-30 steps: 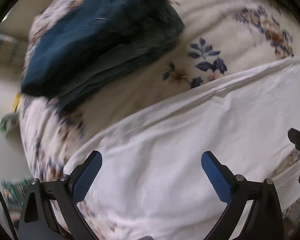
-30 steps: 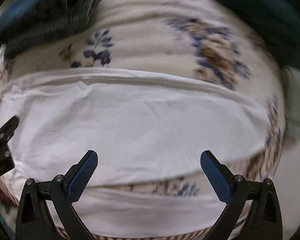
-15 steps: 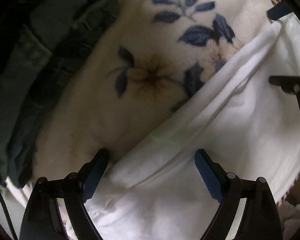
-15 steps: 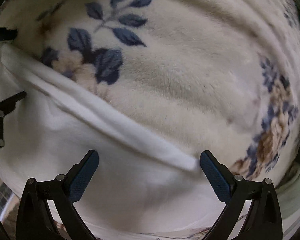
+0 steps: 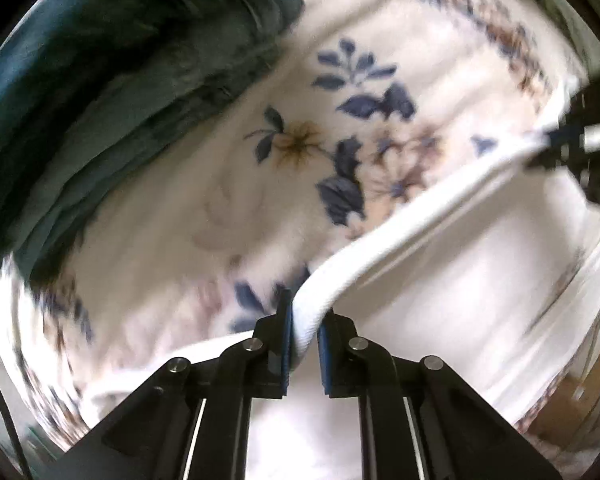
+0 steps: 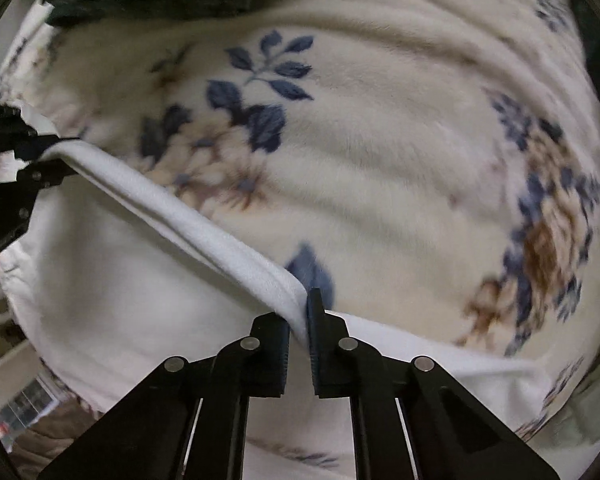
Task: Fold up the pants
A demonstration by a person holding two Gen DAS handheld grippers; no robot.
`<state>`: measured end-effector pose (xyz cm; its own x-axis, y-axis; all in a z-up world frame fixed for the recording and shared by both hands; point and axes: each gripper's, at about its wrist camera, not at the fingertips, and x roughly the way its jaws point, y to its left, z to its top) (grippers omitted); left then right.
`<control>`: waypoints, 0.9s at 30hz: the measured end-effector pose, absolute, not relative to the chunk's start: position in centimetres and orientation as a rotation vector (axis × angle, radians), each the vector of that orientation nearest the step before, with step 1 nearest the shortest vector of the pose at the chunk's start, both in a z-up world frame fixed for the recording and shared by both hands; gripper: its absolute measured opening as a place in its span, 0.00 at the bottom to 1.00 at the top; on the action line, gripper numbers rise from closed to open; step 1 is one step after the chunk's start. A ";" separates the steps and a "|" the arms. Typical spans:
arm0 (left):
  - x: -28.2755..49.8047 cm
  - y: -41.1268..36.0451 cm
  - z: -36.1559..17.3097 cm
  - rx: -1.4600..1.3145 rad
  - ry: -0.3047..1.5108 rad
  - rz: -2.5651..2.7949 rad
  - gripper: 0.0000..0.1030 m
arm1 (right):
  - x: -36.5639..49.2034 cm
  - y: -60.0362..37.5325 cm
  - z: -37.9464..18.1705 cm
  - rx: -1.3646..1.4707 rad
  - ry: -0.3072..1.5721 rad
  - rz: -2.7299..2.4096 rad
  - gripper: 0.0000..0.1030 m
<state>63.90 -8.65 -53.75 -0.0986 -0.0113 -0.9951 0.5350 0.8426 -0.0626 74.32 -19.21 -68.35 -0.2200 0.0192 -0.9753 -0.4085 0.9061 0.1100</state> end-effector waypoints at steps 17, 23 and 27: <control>37.1 -6.9 -52.3 -0.069 1.791 -0.212 0.08 | 45.4 -19.1 -61.0 -0.187 1.764 0.285 0.06; 34.3 -7.8 -59.6 -0.031 1.881 -0.208 0.08 | 38.7 -18.6 -67.1 -0.152 1.861 0.183 0.08; 35.3 -8.4 -60.4 0.011 1.875 -0.241 0.13 | 37.9 -18.7 -69.2 -0.127 1.872 0.108 0.10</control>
